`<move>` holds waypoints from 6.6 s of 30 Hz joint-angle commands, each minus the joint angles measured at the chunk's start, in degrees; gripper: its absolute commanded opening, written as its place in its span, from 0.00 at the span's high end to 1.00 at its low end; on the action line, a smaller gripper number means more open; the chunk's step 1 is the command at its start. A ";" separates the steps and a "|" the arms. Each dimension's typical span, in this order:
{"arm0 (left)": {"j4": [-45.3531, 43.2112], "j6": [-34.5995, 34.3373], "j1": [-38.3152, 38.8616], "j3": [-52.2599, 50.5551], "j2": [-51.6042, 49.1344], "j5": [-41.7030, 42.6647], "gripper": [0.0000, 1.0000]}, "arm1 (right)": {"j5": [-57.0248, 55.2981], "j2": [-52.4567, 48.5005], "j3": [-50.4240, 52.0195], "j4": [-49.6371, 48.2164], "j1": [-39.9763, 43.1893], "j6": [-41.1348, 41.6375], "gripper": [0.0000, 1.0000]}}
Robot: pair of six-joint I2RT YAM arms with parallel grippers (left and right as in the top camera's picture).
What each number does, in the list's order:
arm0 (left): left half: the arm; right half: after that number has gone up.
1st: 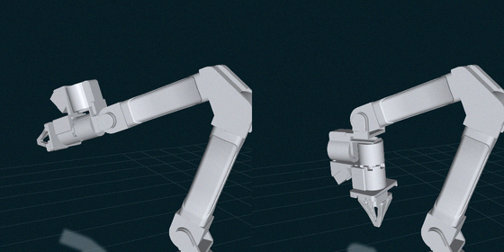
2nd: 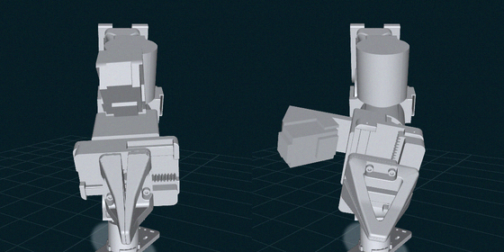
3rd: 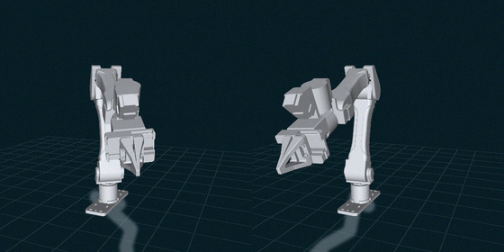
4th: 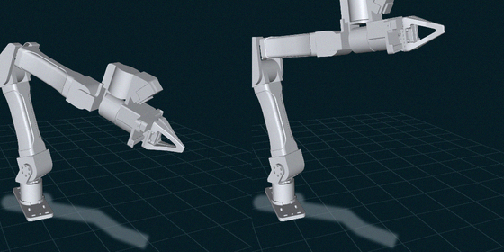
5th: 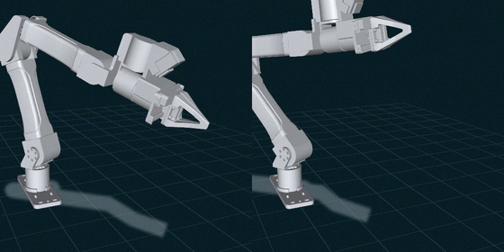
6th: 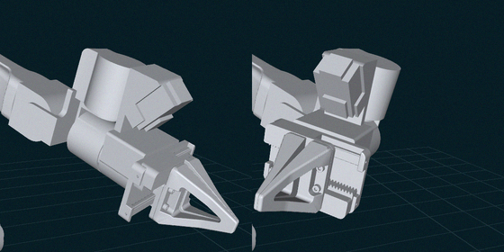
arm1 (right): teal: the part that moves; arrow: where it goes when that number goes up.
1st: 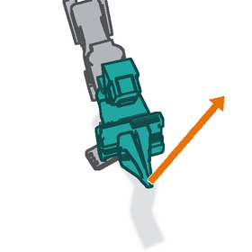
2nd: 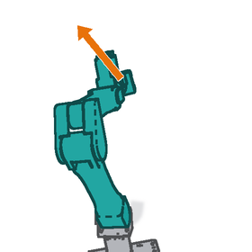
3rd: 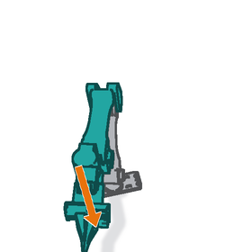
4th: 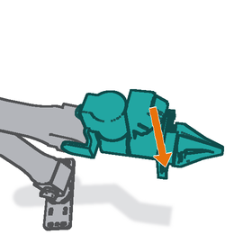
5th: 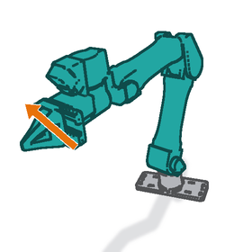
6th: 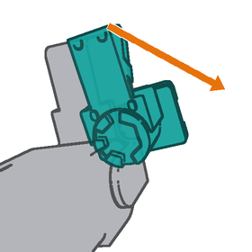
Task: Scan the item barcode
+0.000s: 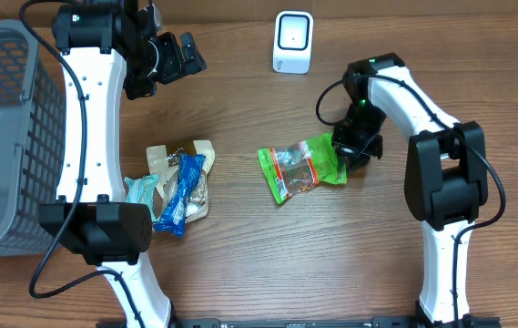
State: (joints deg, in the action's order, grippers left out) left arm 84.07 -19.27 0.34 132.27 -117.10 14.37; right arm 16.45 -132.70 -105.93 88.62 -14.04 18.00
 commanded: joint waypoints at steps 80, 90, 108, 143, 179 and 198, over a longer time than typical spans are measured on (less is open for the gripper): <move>-0.09 1.29 0.07 1.01 0.96 0.07 0.00 | -65.05 16.55 11.04 -97.74 -15.96 -44.02 0.96; -0.09 1.29 0.07 1.01 0.96 0.07 0.00 | -63.14 12.63 11.04 -108.96 -15.96 -47.69 0.96; -0.09 1.29 0.07 1.01 0.96 0.07 0.00 | -55.25 8.39 11.02 -118.20 -15.89 -48.13 0.96; -0.09 1.29 0.07 1.01 0.96 0.07 0.00 | -59.56 5.09 10.93 -125.55 -15.47 -49.75 0.96; -0.09 1.29 0.07 1.01 0.96 0.07 0.00 | 6.78 45.18 19.12 -19.08 38.97 -0.66 0.96; -0.09 1.29 0.07 1.01 0.96 0.07 0.00 | 7.04 25.59 14.43 -9.51 43.80 -10.16 0.65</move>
State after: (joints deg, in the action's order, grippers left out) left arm 84.05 -19.09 0.34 132.31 -117.10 14.37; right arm 25.96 -108.40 -83.05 74.70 29.15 10.94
